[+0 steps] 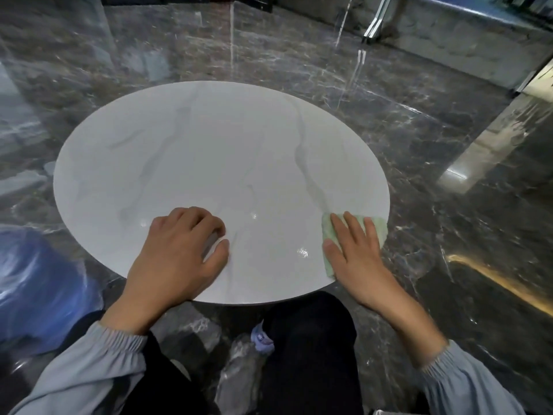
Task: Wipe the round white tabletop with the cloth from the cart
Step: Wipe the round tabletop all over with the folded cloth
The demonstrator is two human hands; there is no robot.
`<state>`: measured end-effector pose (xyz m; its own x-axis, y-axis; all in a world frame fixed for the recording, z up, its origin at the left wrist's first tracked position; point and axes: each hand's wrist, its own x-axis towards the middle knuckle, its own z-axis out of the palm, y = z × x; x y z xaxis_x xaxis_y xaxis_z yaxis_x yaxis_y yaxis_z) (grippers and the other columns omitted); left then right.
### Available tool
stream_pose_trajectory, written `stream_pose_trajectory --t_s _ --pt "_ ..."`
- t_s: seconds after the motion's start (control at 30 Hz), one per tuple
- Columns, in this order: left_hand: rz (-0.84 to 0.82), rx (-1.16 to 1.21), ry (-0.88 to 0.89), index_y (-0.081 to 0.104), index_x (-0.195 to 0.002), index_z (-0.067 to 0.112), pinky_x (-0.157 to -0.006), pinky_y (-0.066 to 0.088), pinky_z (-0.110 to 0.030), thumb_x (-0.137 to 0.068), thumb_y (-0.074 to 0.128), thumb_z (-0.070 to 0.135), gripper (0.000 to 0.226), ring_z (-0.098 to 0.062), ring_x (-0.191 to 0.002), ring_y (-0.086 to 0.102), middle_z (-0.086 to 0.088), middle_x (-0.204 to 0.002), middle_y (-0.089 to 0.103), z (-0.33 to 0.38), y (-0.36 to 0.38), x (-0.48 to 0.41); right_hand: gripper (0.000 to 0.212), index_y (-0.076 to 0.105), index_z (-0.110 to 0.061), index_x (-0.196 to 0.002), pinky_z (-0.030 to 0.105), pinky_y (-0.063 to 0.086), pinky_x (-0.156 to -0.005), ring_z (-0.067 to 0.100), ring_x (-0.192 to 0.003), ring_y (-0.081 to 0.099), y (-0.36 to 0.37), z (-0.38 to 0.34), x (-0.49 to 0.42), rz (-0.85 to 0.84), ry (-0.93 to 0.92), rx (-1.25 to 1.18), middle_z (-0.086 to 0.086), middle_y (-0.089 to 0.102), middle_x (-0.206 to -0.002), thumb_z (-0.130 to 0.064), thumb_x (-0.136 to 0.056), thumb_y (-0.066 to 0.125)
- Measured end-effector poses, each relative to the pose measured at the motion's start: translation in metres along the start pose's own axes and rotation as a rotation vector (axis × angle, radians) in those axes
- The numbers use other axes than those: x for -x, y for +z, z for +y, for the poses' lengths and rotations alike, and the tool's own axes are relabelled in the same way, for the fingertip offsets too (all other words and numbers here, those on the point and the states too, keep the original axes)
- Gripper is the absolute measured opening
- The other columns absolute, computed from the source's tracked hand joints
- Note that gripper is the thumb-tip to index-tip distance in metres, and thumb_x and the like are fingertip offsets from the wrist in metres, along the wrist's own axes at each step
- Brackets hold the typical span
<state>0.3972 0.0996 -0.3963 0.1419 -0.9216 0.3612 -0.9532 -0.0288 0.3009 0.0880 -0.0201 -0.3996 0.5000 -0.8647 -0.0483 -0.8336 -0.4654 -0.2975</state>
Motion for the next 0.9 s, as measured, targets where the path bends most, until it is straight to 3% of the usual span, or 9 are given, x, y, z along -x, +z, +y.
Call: stream_pose_trajectory --t_s 0.13,0.27,0.47,0.6,0.73,0.9 --pt "0.010 0.007 0.009 0.065 -0.101 0.030 -0.086 0.036 -0.039 -0.091 0.057 0.043 0.019 -0.021 -0.105 0.054 0.010 -0.107 0.059 0.001 0.000 -0.002 0.075 0.025 -0.019 -0.162 0.043 -0.011 -0.127 0.012 -0.159 -0.005 -0.015 0.031 -0.041 -0.011 0.052 0.029 -0.007 0.012 -0.172 -0.057 -0.101 0.006" --pt "0.012 0.017 0.010 0.065 -0.101 0.031 -0.085 0.038 -0.040 -0.091 0.057 0.044 0.019 -0.020 -0.104 0.055 0.011 -0.107 0.059 0.000 -0.001 -0.002 0.081 0.011 -0.038 -0.164 0.052 0.000 -0.128 0.015 -0.160 -0.005 -0.026 0.074 -0.093 0.004 0.235 0.035 -0.012 0.006 -0.173 -0.070 -0.090 0.003" --pt "0.018 0.025 0.004 0.064 -0.101 0.032 -0.084 0.037 -0.038 -0.091 0.057 0.045 0.018 -0.019 -0.102 0.054 0.012 -0.105 0.058 -0.001 0.000 -0.002 0.059 0.004 -0.044 -0.164 0.063 -0.009 -0.123 0.017 -0.158 -0.016 -0.034 0.029 -0.070 -0.010 0.334 0.042 -0.017 -0.006 -0.172 -0.054 -0.107 0.016" --pt "0.012 0.014 0.007 0.065 -0.102 0.031 -0.085 0.036 -0.037 -0.092 0.055 0.046 0.021 -0.019 -0.103 0.053 0.011 -0.106 0.059 -0.002 0.002 -0.002 0.059 -0.005 -0.046 -0.163 0.063 -0.016 -0.120 0.017 -0.157 -0.022 -0.020 -0.015 -0.029 -0.073 0.262 0.096 -0.018 -0.013 -0.171 -0.052 -0.107 0.015" --pt "0.023 0.022 0.008 0.065 -0.102 0.030 -0.086 0.037 -0.038 -0.092 0.055 0.046 0.021 -0.019 -0.102 0.053 0.011 -0.105 0.058 -0.001 0.001 -0.001 0.063 -0.014 -0.049 -0.160 0.053 -0.023 -0.121 0.014 -0.152 -0.033 0.000 -0.076 0.016 -0.109 0.032 0.152 -0.023 -0.023 -0.167 -0.062 -0.100 0.002" --pt "0.037 0.018 0.020 0.065 -0.102 0.029 -0.085 0.037 -0.037 -0.092 0.054 0.045 0.021 -0.019 -0.102 0.054 0.011 -0.105 0.058 -0.002 0.001 0.000 0.058 -0.009 -0.053 -0.160 0.048 -0.023 -0.122 0.004 -0.149 -0.035 0.003 -0.099 0.020 -0.145 -0.143 0.105 -0.028 -0.022 -0.166 -0.060 -0.106 0.012"
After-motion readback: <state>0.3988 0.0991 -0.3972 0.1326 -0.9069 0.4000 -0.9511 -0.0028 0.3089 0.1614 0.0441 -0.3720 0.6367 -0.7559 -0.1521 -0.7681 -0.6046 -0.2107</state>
